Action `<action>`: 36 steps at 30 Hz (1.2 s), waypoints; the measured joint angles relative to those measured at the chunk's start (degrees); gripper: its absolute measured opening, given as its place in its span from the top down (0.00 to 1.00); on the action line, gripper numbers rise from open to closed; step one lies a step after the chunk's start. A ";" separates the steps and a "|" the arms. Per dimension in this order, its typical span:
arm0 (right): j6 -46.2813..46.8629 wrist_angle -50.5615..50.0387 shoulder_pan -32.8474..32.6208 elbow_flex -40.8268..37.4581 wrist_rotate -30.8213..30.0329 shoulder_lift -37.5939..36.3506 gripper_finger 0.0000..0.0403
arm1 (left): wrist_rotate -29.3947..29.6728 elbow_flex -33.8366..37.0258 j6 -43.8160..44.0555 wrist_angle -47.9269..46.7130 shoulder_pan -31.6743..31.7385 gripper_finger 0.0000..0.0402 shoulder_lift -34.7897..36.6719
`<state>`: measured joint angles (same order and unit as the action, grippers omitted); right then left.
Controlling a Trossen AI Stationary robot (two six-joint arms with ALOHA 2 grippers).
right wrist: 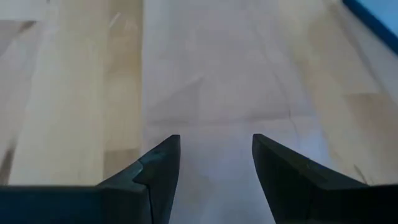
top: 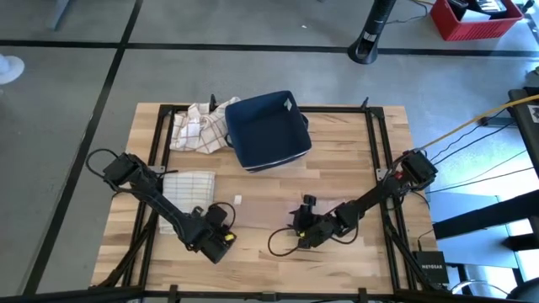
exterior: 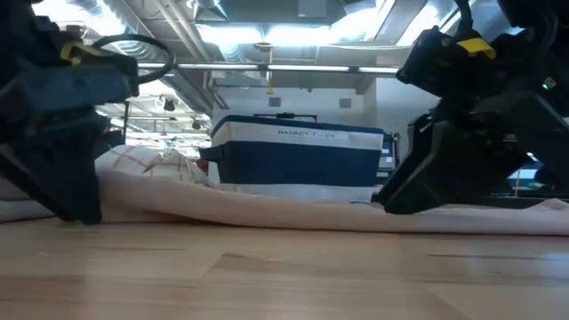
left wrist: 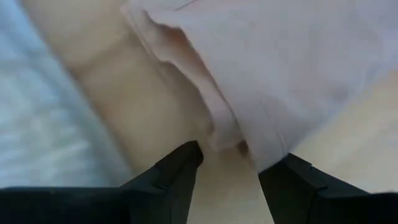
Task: Fold towel
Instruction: Fold the pink towel on the table
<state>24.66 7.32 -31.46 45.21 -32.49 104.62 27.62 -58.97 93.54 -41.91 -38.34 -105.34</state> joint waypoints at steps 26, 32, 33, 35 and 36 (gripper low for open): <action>-3.28 -1.13 -0.76 0.04 6.06 -0.09 0.49 | 6.80 -4.39 -37.04 -9.86 2.96 0.60 7.06; -4.01 0.22 -0.76 0.00 6.05 -0.04 0.49 | 13.17 -4.23 -51.98 3.36 5.32 0.60 4.79; -4.01 0.27 -0.76 0.00 5.98 -0.04 0.49 | 12.77 -4.23 -53.38 4.12 6.12 0.60 4.01; -4.01 0.19 -0.76 0.00 5.93 -0.04 0.49 | 11.47 -4.23 -54.51 4.60 7.36 0.60 2.29; -4.01 0.09 -0.76 0.00 5.98 -0.04 0.49 | 10.45 -4.22 -54.01 4.12 8.06 0.60 1.55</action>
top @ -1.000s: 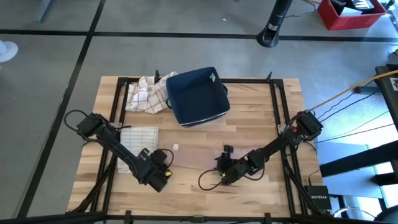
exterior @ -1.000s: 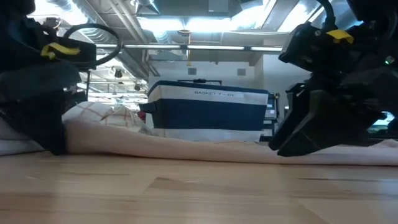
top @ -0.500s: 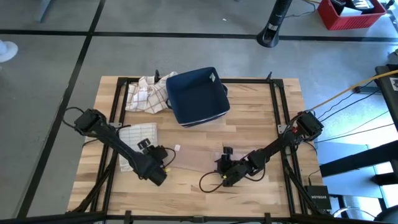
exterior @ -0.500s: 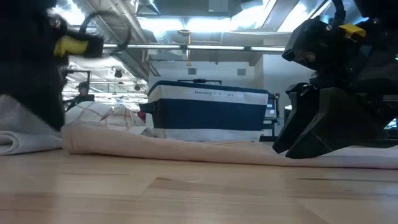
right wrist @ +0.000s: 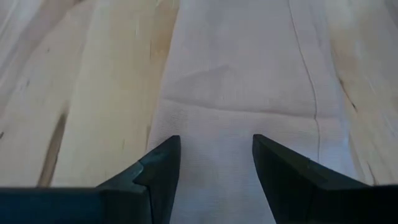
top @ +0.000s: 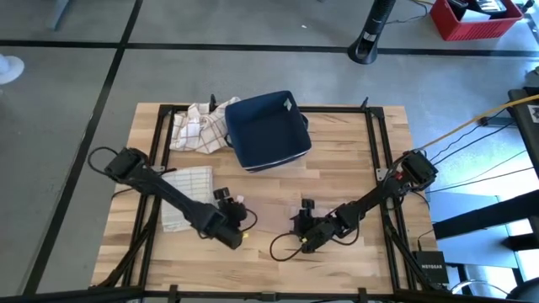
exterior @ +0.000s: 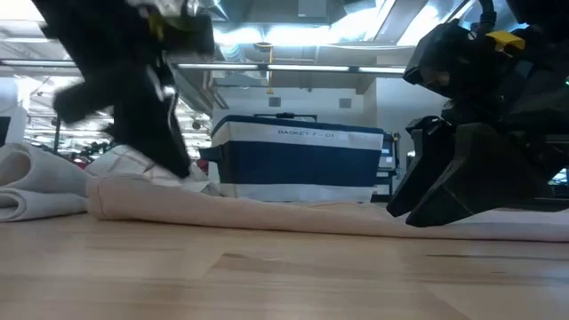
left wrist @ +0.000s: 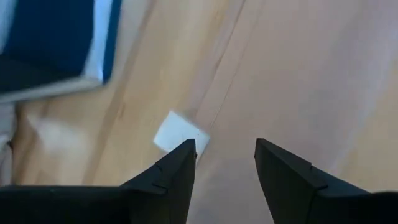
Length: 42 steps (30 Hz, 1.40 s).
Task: Fold towel
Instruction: Fold the pink towel on the table
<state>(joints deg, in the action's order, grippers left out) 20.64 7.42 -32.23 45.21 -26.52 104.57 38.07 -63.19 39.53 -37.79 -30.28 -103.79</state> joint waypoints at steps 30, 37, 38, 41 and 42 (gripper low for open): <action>67.70 -48.28 -14.12 -3.05 3.02 -24.83 0.49 | -17.17 -2.83 -8.07 14.05 2.57 0.60 5.54; 85.42 -33.11 -19.04 -14.94 -0.33 -29.00 0.49 | -23.70 -0.14 -18.02 32.89 7.61 0.60 -1.20; 86.74 -30.03 -19.40 -16.38 -0.27 -28.98 0.49 | -23.75 -0.01 -18.19 34.13 7.85 0.60 -2.23; 87.56 -23.62 -20.04 -19.30 0.41 -28.98 0.49 | -24.04 0.06 -18.79 36.77 8.05 0.60 -5.51; 87.95 -23.02 -20.04 -19.52 0.61 -29.02 0.48 | -24.24 0.10 -18.82 37.61 8.04 0.60 -6.39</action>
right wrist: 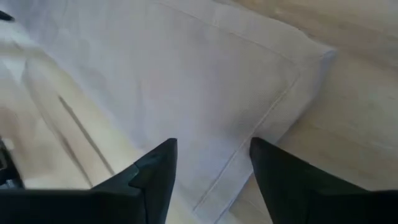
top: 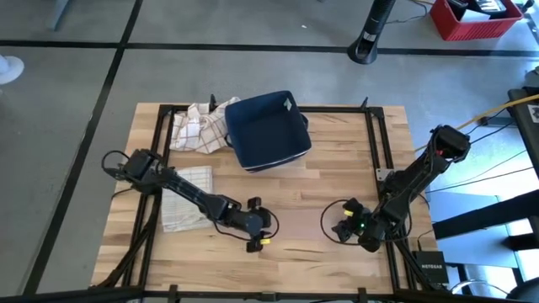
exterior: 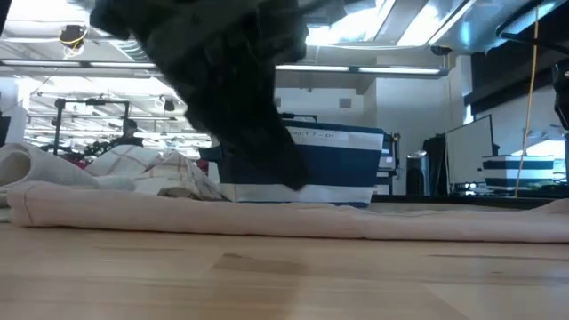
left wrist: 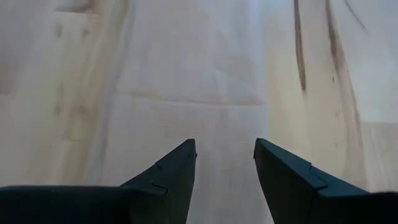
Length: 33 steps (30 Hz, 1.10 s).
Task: Fold towel
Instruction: Fold the pink towel on the table
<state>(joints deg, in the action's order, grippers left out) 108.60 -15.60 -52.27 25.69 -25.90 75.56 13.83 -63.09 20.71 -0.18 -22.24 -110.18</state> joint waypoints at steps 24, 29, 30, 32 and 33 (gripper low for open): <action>5.02 -6.90 0.07 0.02 6.36 -3.36 0.31 | 0.26 -0.22 -1.94 4.84 0.20 0.60 -6.90; 5.02 -3.96 0.07 0.01 2.62 -0.87 0.35 | 0.32 -0.15 -2.32 5.94 0.24 0.60 -7.00; 5.00 -3.35 0.07 -0.03 1.71 -0.37 0.35 | 0.33 -0.15 -2.32 5.99 0.24 0.60 -7.02; 4.97 -1.45 0.11 -0.04 0.02 1.25 0.37 | 0.43 -0.13 -2.34 6.00 0.22 0.60 -7.03; 4.99 -0.40 0.13 -0.03 -0.58 2.15 0.38 | 0.43 -0.13 -2.32 5.99 0.24 0.60 -7.03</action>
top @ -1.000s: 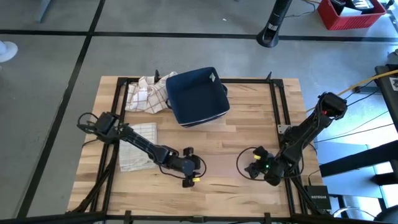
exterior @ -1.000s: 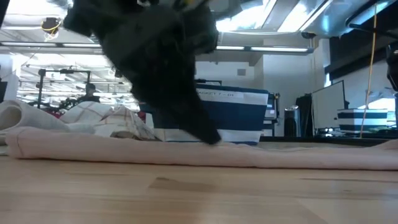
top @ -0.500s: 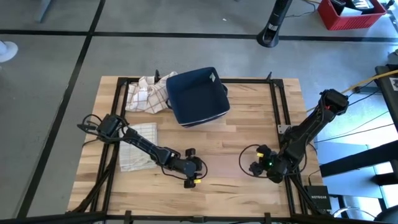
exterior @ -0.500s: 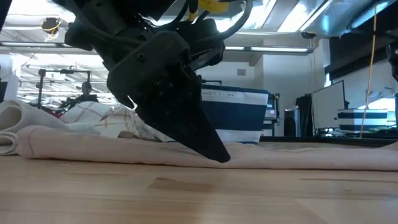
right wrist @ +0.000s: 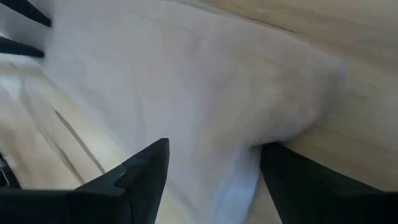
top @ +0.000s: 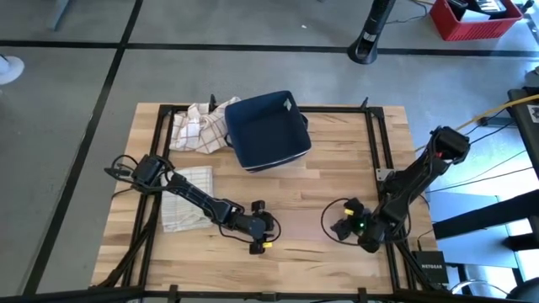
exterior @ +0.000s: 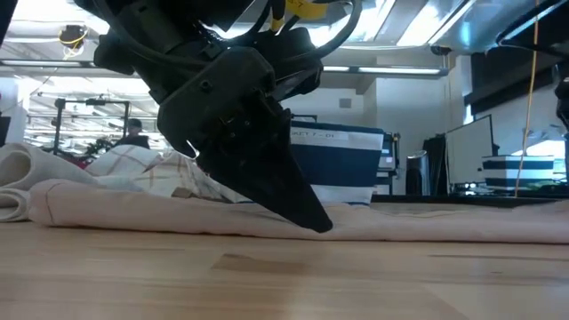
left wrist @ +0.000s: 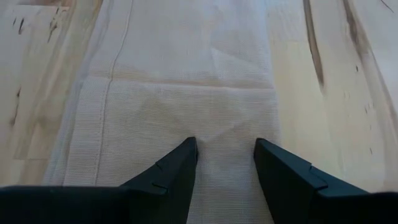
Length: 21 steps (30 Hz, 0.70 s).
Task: Fold towel
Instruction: Fold the pink towel on the table
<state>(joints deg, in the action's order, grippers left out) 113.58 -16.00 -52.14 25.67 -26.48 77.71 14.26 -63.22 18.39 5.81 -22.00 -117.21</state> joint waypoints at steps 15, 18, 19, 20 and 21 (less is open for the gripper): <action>-3.32 9.71 0.00 -0.17 -6.77 7.37 0.66 | -0.04 0.03 0.00 0.23 0.00 0.60 -0.02; -4.63 9.43 0.02 -0.19 -6.53 7.41 0.81 | -0.21 -0.07 0.04 0.64 0.00 0.60 0.43; -4.78 9.33 0.02 -0.21 -6.50 7.41 0.86 | -0.34 -0.23 0.04 0.34 0.00 0.60 0.83; -5.19 9.29 0.04 -0.24 -6.46 7.42 0.92 | -0.42 -0.24 0.11 -0.13 0.01 0.60 1.40; -5.85 9.30 0.04 -0.24 -6.45 7.43 0.95 | -0.56 -0.31 0.09 -0.35 0.07 0.60 1.95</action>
<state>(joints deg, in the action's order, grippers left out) 107.73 -6.70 -52.10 25.43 -32.93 85.14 13.70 -63.53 18.48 5.46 -21.93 -115.26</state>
